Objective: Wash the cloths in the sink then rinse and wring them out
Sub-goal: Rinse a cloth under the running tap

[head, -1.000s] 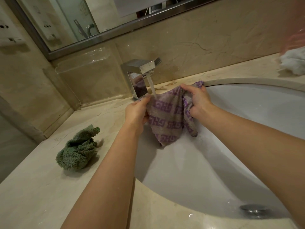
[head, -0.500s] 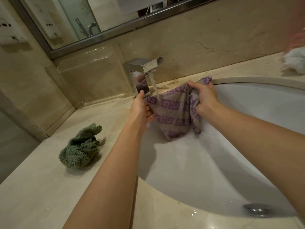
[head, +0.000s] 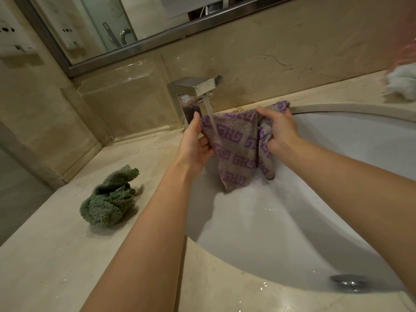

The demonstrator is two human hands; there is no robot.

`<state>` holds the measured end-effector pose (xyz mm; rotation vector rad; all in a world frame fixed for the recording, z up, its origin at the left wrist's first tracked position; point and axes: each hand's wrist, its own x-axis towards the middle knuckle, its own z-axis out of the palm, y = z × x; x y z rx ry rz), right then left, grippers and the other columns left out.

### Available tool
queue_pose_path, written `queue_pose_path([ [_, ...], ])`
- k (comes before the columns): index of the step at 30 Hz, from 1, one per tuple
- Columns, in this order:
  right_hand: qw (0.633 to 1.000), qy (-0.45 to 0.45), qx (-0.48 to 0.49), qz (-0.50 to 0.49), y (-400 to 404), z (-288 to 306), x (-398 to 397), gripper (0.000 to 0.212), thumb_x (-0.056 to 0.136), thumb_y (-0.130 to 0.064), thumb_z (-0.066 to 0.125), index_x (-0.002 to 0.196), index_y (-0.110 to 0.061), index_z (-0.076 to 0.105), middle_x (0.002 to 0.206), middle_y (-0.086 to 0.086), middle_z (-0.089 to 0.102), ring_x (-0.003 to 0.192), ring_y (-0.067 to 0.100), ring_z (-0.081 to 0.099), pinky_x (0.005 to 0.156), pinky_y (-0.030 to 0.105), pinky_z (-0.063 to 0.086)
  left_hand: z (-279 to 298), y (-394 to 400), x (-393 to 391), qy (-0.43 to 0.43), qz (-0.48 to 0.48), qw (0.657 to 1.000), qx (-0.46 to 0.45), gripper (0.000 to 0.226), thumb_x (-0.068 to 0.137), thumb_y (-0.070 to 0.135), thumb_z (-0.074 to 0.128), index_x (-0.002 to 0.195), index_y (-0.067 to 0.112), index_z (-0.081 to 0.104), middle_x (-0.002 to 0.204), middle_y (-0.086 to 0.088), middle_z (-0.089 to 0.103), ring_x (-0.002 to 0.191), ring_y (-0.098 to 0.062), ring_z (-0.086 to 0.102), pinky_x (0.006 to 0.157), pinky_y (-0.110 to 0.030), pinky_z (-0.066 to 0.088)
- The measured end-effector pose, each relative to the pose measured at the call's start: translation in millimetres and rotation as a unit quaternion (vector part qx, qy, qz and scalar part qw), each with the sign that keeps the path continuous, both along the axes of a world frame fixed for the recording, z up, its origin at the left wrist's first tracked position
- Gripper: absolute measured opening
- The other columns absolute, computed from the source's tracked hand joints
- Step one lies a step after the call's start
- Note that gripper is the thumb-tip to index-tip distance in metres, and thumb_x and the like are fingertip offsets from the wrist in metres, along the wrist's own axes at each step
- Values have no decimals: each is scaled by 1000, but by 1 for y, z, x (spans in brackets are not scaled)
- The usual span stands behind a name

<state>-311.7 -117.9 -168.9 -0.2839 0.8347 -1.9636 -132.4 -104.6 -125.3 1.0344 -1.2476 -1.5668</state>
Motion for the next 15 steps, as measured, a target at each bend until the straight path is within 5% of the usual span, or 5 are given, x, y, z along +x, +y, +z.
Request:
queue_pose_path([
  [4, 1000, 1, 0, 0, 1, 1, 1, 88, 66, -2, 82, 142, -20, 42, 117, 15, 66, 99, 34, 67, 83, 58, 55, -3, 2, -2, -102, -15, 994, -24, 52, 97, 57, 38, 135, 24, 51, 123, -7, 64, 110, -27, 61, 88, -37, 48],
  [7, 1000, -1, -8, 4, 2, 3, 4, 91, 67, 0, 82, 145, -19, 39, 117, 16, 67, 99, 34, 68, 83, 58, 54, -6, 4, 0, -112, 2, 990, -81, 26, 96, 22, 58, 122, 24, 58, 108, -6, 71, 97, -27, 69, 83, -43, 55],
  [10, 1000, 9, -21, 7, 2, 7, 7, 89, 69, 3, 79, 146, -16, 37, 119, 15, 66, 103, 33, 67, 86, 57, 54, -9, 6, 0, -112, 32, 979, -166, 47, 83, -14, 62, 108, 26, 55, 97, -5, 70, 86, -20, 70, 79, -39, 59],
  [15, 997, 64, -21, 31, 1, 4, 9, 92, 71, 3, 79, 149, -14, 32, 124, 12, 64, 107, 28, 65, 93, 50, 53, -12, -4, 3, -127, 161, 953, -224, 49, 80, -13, 62, 96, 34, 63, 96, -6, 73, 93, -28, 70, 85, -47, 57],
])
